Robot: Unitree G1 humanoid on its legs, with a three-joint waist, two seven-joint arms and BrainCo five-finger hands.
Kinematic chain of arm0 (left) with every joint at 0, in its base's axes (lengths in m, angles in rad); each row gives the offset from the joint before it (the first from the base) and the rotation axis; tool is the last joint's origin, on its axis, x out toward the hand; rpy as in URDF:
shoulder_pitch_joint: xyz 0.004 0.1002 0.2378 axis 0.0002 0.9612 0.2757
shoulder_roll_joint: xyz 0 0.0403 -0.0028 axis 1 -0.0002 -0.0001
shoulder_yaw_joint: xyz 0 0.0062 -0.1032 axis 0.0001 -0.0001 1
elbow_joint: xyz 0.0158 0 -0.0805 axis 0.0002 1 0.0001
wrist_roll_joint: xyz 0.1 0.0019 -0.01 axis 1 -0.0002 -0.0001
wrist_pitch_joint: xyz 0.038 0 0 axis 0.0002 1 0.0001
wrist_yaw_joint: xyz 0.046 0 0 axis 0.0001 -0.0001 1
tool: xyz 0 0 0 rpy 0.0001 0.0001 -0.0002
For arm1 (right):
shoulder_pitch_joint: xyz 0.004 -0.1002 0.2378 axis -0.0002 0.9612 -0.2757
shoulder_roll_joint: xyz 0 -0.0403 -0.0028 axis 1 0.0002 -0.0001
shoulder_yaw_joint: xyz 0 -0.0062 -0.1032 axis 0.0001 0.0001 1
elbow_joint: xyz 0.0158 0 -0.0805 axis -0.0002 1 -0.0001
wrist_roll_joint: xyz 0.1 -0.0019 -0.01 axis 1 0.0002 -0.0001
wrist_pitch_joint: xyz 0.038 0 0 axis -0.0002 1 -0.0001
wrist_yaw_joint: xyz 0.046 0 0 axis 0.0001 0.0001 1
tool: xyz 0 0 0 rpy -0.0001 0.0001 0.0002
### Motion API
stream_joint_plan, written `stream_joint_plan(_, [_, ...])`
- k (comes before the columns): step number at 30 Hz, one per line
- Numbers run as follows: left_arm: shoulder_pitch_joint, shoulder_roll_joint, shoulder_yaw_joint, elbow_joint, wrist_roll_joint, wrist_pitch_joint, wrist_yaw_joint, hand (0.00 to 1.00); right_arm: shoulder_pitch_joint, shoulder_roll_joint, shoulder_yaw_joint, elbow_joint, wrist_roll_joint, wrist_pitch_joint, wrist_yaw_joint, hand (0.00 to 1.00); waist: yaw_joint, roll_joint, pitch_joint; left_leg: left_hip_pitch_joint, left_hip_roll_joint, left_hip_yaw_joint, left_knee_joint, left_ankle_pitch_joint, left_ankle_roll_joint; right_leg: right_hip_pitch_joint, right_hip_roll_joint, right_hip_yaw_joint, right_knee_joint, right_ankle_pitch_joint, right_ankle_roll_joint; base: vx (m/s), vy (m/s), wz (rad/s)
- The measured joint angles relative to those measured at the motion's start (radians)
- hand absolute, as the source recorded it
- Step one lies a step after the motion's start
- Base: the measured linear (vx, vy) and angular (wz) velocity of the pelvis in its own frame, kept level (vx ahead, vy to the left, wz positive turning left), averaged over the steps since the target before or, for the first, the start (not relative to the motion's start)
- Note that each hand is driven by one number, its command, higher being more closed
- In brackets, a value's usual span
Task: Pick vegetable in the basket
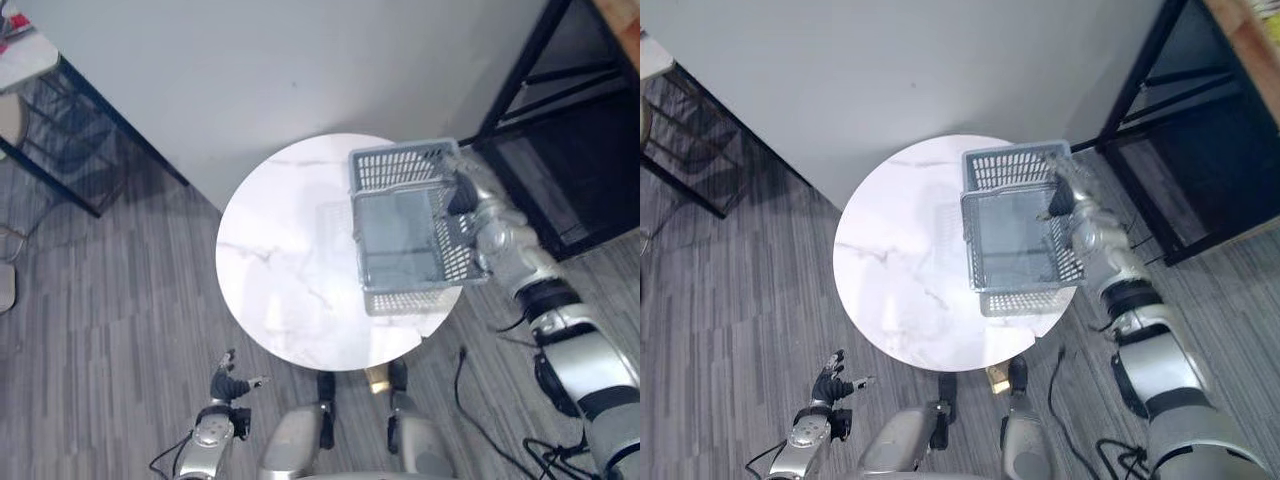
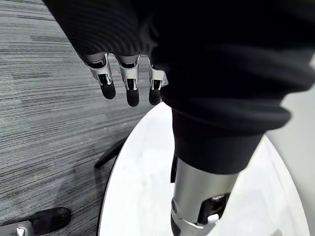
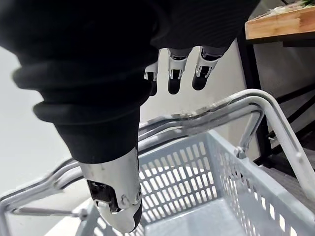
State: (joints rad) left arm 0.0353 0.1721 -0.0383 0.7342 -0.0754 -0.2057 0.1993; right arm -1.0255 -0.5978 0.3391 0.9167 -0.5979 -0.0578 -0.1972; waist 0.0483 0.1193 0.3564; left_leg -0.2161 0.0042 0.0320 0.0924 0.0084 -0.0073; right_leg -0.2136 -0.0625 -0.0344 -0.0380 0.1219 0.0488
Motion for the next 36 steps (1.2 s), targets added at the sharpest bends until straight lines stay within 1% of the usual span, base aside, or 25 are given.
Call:
stream_joint_plan(1, [0.0,0.0,0.0,0.0,-0.003,0.0,0.0,0.0,-0.01,-0.002,0.002,0.008,-0.001,0.0,0.0,0.0,0.002,0.002,0.002,0.0,-0.001,-0.002,-0.005,0.005,0.0,-0.001,0.0,-0.001,0.0,0.0,0.0,0.02,0.003,0.15])
stream_joint_plan(2, [-0.012,-0.001,-0.006,0.0,-0.013,0.0,0.001,0.0,-0.059,-0.018,0.004,0.065,-0.002,0.005,-0.001,0.0,0.022,0.016,0.016,0.002,-0.002,-0.008,-0.023,0.018,-0.002,-0.004,-0.001,-0.01,0.0,0.001,0.0,0.03,0.003,0.18])
stream_joint_plan(3, [-0.015,-0.001,-0.013,-0.005,-0.03,-0.001,0.003,0.0,-0.085,-0.023,0.009,0.102,-0.004,0.013,-0.001,0.0,0.023,0.024,0.023,-0.002,-0.003,-0.017,-0.024,0.018,-0.003,-0.004,-0.001,-0.017,0.0,0.001,0.0,0.04,0.006,0.22])
stream_joint_plan(5, [-0.015,-0.001,-0.026,-0.015,-0.039,-0.002,0.003,0.0,-0.101,-0.026,0.014,0.124,-0.007,0.025,-0.002,0.0,0.023,0.03,0.031,-0.01,-0.004,-0.033,-0.025,0.021,-0.002,-0.007,-0.001,-0.021,0.0,0.001,0.0,0.02,0.014,0.19])
stream_joint_plan(8, [-0.017,-0.004,-0.047,-0.018,-0.041,-0.002,0.003,0.0,-0.121,-0.04,0.015,0.132,-0.011,0.026,0.0,0.0,0.024,0.034,0.035,-0.03,-0.007,-0.038,-0.028,0.028,0.0,-0.025,-0.002,-0.023,0.0,0.001,0.0,0.01,0.01,0.08])
stream_joint_plan(9, [-0.017,-0.004,-0.055,-0.018,-0.041,-0.002,0.003,0.0,-0.122,-0.042,0.016,0.144,-0.011,0.027,0.003,1.0,0.025,0.039,0.037,-0.031,-0.008,-0.041,-0.029,0.03,0.0,-0.025,-0.002,-0.025,0.0,0.001,0.0,0.0,0.008,0.09])
stream_joint_plan(13, [-0.018,-0.004,-0.061,-0.017,-0.041,-0.001,0.003,0.0,-0.128,-0.043,0.042,0.171,-0.011,0.024,0.025,1.0,0.026,0.05,0.043,-0.026,-0.011,-0.047,-0.05,0.044,0.0,-0.028,-0.001,-0.026,0.0,0.001,0.0,0.0,0.005,0.05])
stream_joint_plan(18, [-0.018,-0.006,-0.071,-0.017,-0.041,-0.001,0.003,0.0,-0.127,-0.043,0.062,0.168,-0.009,0.02,0.041,1.0,0.028,0.05,0.043,-0.019,-0.008,-0.037,-0.054,0.044,-0.001,-0.027,0.002,-0.016,-0.001,0.001,-0.001,-0.01,-0.004,-0.06])
stream_joint_plan(22, [-0.018,-0.007,-0.071,-0.017,-0.041,-0.001,0.005,0.0,-0.098,-0.04,0.058,0.115,0.005,0.019,0.042,1.0,0.03,0.05,0.043,-0.005,-0.004,-0.011,-0.06,0.044,-0.001,-0.027,0.006,0.01,-0.002,0.003,-0.004,0.01,-0.011,-0.2])
stream_joint_plan(24, [-0.019,-0.014,-0.069,-0.018,-0.041,-0.001,0.008,0.0,-0.043,-0.039,0.03,0.034,0.037,0.019,0.025,1.0,0.03,0.05,0.043,0.009,-0.002,0.009,-0.066,0.043,-0.001,-0.026,0.009,0.032,-0.003,0.004,-0.005,0.01,-0.011,-0.27])
stream_joint_plan(27, [-0.018,-0.028,-0.063,-0.02,-0.04,0.001,0.02,0.0,0.054,-0.04,-0.024,-0.069,0.039,0.037,0.018,1.0,0.023,0.049,0.042,0.037,0.001,0.03,-0.082,0.043,-0.001,-0.011,0.012,0.05,-0.009,0.007,-0.001,0.03,-0.012,-0.21])
stream_joint_plan(28, [-0.015,-0.035,-0.056,-0.036,-0.04,0.002,0.02,0.0,0.126,-0.04,-0.07,-0.137,0.042,0.045,0.017,1.0,0.021,0.045,0.042,0.059,0.003,0.043,-0.09,0.041,0.0,0.004,0.015,0.062,-0.018,0.011,0.004,0.03,-0.006,-0.21])
stream_joint_plan(30, [-0.013,-0.038,-0.05,-0.058,-0.039,0.003,0.02,0.0,0.209,-0.037,-0.107,-0.217,0.076,0.046,0.016,1.0,0.02,0.042,0.041,0.078,0.007,0.054,-0.093,0.036,0.0,0.019,0.019,0.067,-0.021,0.011,0.006,0.04,-0.017,-0.22])
stream_joint_plan(32, [-0.013,-0.047,-0.02,-0.08,-0.037,0.003,0.02,0.0,0.314,-0.022,-0.15,-0.31,0.119,0.046,0.011,1.0,0.005,0.036,0.039,0.095,0.013,0.057,-0.093,0.03,-0.005,0.033,0.024,0.064,-0.021,0.019,0.018,0.03,-0.022,-0.08])
stream_joint_plan(33, [-0.009,-0.05,-0.006,-0.09,-0.033,0.004,0.019,0.0,0.385,0.001,-0.176,-0.363,0.144,0.046,0.006,1.0,-0.011,0.026,0.035,0.108,0.014,0.053,-0.094,0.026,-0.01,0.047,0.027,0.063,-0.021,0.017,0.02,0.0,0.0,0.0])
stream_joint_plan(34, [-0.002,-0.05,0.002,-0.1,-0.029,0.005,0.018,0.0,0.443,0.016,-0.19,-0.405,0.161,0.045,0.005,1.0,-0.019,0.012,0.027,0.117,0.015,0.056,-0.094,0.023,-0.014,0.054,0.028,0.064,-0.021,0.017,0.021,0.08,-0.041,-0.2])
stream_joint_plan(35, [0.065,-0.049,0.047,-0.146,0.01,0.027,-0.004,0.0,0.78,0.087,-0.311,-0.613,0.276,0.022,0.011,1.0,-0.061,-0.071,-0.052,0.163,0.033,0.073,-0.094,0.005,-0.027,0.092,0.044,0.075,-0.021,0.001,0.039,0.07,-0.037,-0.3])
stream_joint_plan(36, [0.079,-0.048,0.059,-0.146,0.011,0.029,-0.004,0.0,0.823,0.093,-0.328,-0.633,0.298,0.022,0.026,1.0,-0.071,-0.083,-0.067,0.174,0.035,0.081,-0.094,0.002,-0.028,0.099,0.045,0.079,-0.021,-0.002,0.04,0.07,-0.039,-0.33])
